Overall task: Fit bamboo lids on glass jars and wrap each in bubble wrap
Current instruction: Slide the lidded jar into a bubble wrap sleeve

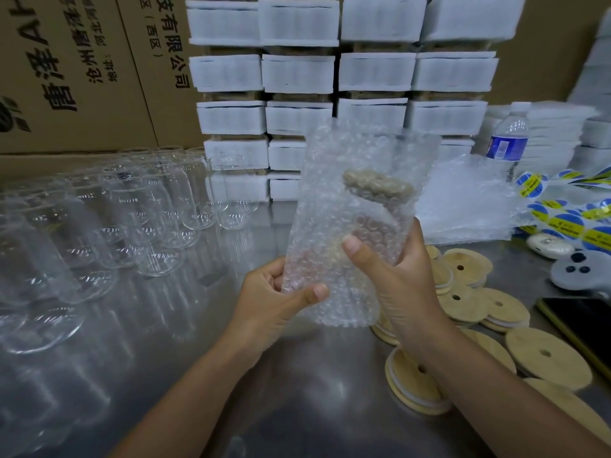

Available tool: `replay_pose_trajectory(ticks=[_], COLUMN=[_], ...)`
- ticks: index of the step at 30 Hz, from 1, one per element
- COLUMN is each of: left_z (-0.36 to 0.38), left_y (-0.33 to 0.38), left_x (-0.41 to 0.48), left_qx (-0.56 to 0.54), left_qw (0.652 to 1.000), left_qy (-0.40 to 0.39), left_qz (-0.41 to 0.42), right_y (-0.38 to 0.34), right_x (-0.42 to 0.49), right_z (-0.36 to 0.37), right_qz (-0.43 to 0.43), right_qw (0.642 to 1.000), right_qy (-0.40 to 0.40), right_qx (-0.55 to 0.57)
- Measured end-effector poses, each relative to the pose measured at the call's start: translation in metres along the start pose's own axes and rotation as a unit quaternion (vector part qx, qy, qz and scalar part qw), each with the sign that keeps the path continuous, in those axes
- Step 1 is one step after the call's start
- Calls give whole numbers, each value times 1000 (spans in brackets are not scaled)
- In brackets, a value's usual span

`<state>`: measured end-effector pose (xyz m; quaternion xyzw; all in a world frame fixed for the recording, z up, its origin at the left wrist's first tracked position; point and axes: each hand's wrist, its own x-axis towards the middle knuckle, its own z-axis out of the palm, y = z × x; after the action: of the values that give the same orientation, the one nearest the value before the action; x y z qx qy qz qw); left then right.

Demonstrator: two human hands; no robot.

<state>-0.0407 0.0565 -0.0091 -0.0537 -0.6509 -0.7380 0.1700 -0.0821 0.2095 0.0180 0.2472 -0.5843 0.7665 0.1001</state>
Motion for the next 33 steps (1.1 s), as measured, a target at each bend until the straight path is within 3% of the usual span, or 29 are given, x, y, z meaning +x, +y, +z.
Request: replay_pose_trajectory(ticks=[12, 16, 21, 25, 33], left_z=[-6, -16, -35, -43, -39], left_y=[1, 3, -11, -24, -32], left_x=[-6, -1, 11, 21, 30], left_qx=[21, 9, 82, 57, 115], left_qw=[999, 998, 991, 979, 972], left_qy=[9, 54, 100, 188, 203], left_qz=[31, 38, -19, -55, -13], right_y=[11, 10, 13, 27, 77], right_x=[9, 29, 67, 106, 170], right_z=[7, 28, 49, 68, 95], right_qz=[7, 19, 55, 72, 93], right_qw=[999, 997, 991, 988, 980], right_qy=[-15, -27, -56, -24, 39], right_qx=[-43, -64, -108, -136, -174])
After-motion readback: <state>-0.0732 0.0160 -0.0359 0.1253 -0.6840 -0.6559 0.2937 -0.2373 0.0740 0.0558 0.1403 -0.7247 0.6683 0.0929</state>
